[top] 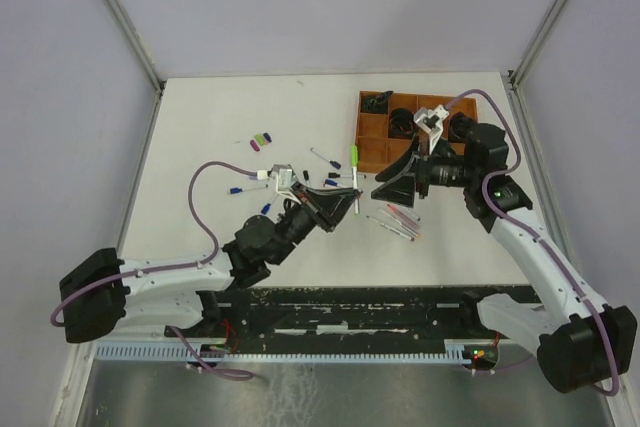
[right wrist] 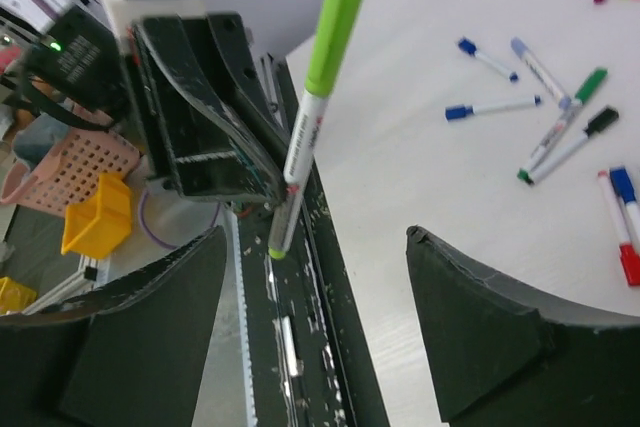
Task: Open the pen caps
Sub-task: Pick up the pen from the center of the board.
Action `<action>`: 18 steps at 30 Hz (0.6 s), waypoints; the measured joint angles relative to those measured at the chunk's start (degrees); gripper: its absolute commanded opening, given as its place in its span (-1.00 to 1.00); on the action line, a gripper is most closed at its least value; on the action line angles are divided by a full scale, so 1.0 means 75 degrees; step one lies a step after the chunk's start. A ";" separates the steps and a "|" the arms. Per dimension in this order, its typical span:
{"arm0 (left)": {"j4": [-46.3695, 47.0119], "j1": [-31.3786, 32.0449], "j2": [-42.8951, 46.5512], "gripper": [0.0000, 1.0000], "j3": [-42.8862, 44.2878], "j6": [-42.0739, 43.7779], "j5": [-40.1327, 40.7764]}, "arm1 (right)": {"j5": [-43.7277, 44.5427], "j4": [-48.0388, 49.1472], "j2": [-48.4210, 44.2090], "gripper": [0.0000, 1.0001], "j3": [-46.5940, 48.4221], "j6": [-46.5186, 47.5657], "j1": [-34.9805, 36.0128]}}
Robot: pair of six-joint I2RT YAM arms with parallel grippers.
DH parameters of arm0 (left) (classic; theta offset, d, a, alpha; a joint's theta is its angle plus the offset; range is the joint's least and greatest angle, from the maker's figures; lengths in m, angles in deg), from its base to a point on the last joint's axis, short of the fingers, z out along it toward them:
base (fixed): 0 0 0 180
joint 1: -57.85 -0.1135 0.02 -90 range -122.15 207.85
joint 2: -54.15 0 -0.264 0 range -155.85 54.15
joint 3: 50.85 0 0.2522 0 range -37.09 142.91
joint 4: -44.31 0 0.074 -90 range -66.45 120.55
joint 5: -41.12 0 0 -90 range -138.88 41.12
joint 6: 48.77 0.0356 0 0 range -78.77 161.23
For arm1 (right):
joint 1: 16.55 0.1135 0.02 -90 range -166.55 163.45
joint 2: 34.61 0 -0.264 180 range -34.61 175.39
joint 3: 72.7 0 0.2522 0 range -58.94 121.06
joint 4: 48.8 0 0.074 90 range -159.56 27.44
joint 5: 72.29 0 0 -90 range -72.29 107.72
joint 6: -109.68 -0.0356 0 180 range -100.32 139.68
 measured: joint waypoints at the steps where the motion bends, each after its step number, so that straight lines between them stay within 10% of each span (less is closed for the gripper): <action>1: 0.0192 0.0052 -0.0015 -0.95 -0.0029 0.0044 0.0067 | 0.0000 0.0420 -0.0125 0.73 -0.0035 -0.0414 0.0000; 11: 0.2882 0.0154 -0.0385 -0.95 -0.1072 0.0181 0.0291 | -0.0055 0.3191 -0.1102 1.00 -0.0997 -0.2789 0.0000; 18: 0.3975 0.0154 -0.1014 -0.95 -0.0927 0.0353 -0.0143 | -0.0146 0.2608 -0.1306 0.67 -0.1096 -0.2122 0.0175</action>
